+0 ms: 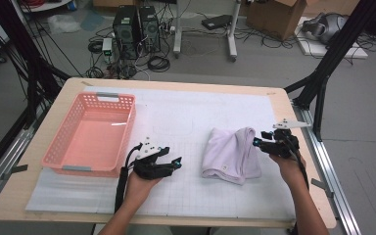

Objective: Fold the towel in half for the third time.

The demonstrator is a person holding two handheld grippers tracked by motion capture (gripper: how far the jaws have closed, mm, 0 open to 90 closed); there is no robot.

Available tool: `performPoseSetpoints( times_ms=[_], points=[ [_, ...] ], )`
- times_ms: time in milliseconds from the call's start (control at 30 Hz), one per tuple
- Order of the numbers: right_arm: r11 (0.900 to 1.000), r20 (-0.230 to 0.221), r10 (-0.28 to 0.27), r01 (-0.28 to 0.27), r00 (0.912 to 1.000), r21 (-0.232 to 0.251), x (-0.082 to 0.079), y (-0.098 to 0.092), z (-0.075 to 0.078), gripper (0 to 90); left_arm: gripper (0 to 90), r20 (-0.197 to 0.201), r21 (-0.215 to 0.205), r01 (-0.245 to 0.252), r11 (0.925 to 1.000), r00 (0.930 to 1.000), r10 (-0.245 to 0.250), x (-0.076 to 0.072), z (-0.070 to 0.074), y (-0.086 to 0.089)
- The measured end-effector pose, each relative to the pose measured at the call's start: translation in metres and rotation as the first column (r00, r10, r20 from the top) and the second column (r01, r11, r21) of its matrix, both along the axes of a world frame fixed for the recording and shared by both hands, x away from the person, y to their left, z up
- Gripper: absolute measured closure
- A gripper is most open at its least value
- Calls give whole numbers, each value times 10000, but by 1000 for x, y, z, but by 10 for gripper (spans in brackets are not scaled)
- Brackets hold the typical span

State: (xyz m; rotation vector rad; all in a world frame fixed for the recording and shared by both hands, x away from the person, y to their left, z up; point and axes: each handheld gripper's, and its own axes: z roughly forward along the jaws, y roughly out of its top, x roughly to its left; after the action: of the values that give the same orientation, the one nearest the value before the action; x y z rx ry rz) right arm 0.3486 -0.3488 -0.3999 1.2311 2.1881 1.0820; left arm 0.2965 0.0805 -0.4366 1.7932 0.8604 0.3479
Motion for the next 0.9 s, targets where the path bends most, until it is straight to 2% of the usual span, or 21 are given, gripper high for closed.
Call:
performPoseSetpoints(
  times_ms=[67, 167, 367, 467, 567, 633, 667, 700, 767, 800, 900],
  points=[
    [9999, -31, -81, 81, 10000, 133, -11, -5, -3, 514, 385, 12, 23, 19, 10000, 10000, -19, 0, -1, 1],
    [9978, -62, 7, -3, 10000, 669, -29, -5, -5, 481, 385, 57, 11, 0, 10000, 10000, 0, 0, -1, 2],
    [9925, 115, 764, -771, 9970, 948, -58, 12, -10, 419, 385, 146, 5, 74, 10000, 9999, -74, -1, -1, 3],
    [9897, -132, 1041, -1023, 9945, 999, -65, 22, -13, 350, 386, 143, 19, 65, 10000, 9999, -65, -2, -1, 4],
    [9850, -49, 1229, -1214, 9924, 1229, -67, 31, -16, 291, 386, 120, 9, 35, 10000, 9999, -35, -2, -2, 5],
    [9839, -239, 1147, -1102, 9931, 1407, -65, 38, -22, 278, 386, 111, -3, -20, 10000, 9999, 20, -2, -3, 7],
    [9843, -333, 1199, -1144, 9922, 1341, -62, 41, -25, 285, 387, 125, 11, -10, 10000, 9999, 10, -2, -3, 8],
    [9836, -491, 1268, -1192, 9907, 1350, -61, 45, -28, 354, 387, 107, -22, -53, 10000, 9999, 53, -2, -3, 8],
    [9806, -913, 1500, -1363, 9845, 1411, -58, 48, -29, 676, 388, 85, -13, -91, 10000, 9999, 91, -2, -3, 10],
    [9792, -825, 1676, -1561, 9824, 1299, -59, 48, -27, 794, 388, 75, -48, -104, 9999, 9999, 105, -2, -4, 10],
    [9854, -465, 1368, -1311, 9895, 1085, -61, 43, -16, 812, 388, 58, -31, -122, 9999, 9999, 122, -2, -4, 11]
  ],
)
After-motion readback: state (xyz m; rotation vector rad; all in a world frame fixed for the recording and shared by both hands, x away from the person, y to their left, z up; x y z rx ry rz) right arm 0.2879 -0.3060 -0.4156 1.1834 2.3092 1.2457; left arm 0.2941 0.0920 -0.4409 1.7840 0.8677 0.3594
